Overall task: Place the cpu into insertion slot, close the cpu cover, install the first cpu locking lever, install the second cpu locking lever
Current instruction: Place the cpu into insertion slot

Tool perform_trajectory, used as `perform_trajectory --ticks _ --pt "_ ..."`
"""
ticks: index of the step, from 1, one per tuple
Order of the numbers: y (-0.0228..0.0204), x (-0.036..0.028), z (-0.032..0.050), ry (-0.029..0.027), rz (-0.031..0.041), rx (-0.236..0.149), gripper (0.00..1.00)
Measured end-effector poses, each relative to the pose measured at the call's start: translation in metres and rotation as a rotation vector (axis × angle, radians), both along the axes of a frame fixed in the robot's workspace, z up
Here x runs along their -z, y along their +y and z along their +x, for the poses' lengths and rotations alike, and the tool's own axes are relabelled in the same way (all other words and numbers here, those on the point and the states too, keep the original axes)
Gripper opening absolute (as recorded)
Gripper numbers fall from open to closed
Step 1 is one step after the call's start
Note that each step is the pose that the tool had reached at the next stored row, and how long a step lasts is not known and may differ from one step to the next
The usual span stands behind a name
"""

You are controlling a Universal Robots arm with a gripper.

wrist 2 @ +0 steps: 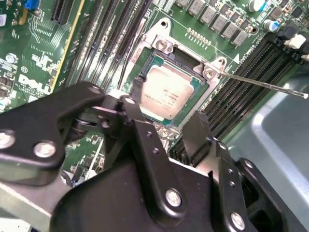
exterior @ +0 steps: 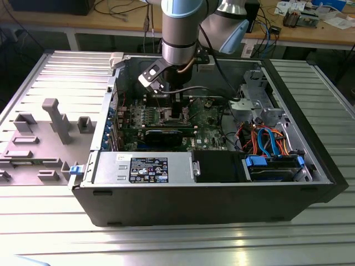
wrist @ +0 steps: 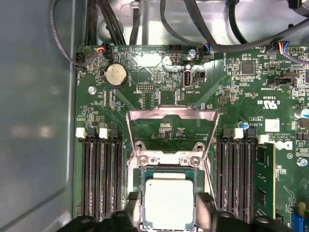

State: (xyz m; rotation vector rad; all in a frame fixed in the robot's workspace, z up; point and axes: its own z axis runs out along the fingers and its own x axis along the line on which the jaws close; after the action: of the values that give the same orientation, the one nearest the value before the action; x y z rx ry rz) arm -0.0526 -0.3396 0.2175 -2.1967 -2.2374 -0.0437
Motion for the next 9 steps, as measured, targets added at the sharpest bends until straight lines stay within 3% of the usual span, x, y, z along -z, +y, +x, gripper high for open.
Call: perform_trajectory --ticks 3,5,9 --pt "-0.0018 -0.0002 0.0000 0.0002 0.0001 0.000 0.41" --pt "-0.0042 -0.0002 0.0006 0.0005 0.0001 -0.002 0.17" --pt "-0.0064 -0.0002 0.0010 0.0006 0.0004 -0.007 0.11"
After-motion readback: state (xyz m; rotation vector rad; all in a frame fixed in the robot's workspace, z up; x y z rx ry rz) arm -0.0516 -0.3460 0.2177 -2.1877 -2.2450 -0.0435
